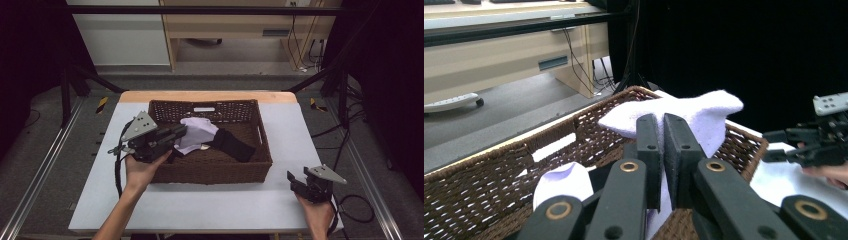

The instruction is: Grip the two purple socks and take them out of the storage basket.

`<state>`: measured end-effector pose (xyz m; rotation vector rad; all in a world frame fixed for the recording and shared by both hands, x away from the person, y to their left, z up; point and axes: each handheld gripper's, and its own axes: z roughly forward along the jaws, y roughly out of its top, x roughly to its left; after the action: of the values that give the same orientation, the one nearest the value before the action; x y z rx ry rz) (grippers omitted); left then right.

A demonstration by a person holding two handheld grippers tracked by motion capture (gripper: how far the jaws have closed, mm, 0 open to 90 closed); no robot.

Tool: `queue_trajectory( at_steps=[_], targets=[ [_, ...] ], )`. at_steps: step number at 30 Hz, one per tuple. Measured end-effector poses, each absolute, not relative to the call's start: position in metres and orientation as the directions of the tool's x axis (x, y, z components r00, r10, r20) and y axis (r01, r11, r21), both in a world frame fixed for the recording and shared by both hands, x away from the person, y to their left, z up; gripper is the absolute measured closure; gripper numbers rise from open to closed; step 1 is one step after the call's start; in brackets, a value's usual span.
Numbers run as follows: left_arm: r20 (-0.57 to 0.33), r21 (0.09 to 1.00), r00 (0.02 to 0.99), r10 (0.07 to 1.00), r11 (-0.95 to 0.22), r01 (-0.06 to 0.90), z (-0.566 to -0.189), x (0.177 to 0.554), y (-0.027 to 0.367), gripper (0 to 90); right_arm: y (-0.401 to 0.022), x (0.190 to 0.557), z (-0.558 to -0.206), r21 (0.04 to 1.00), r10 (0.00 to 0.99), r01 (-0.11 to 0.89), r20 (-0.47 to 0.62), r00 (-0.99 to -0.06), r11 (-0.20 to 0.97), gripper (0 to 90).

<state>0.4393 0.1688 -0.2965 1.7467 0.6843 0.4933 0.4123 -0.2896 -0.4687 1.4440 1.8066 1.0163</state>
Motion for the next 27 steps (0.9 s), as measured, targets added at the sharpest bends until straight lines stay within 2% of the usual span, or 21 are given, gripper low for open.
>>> queue_trajectory(
  at_steps=[13, 27],
  targets=[
    [-0.008, 0.964, 0.779, 0.627, -0.201, 0.172, -0.307, 0.404, 0.18, 85.1, -0.289, 0.411, -0.469, 0.853, 0.975, 0.51, 0.003, -0.223, 0.114, 36.8],
    [-0.024, 0.936, 0.817, 0.576, -0.273, 0.22, -0.346, 0.374, 0.18, 85.1, -0.289, 0.41, -0.469, 0.853, 0.975, 0.51, 0.004, -0.224, 0.113, 36.9]
  ],
)
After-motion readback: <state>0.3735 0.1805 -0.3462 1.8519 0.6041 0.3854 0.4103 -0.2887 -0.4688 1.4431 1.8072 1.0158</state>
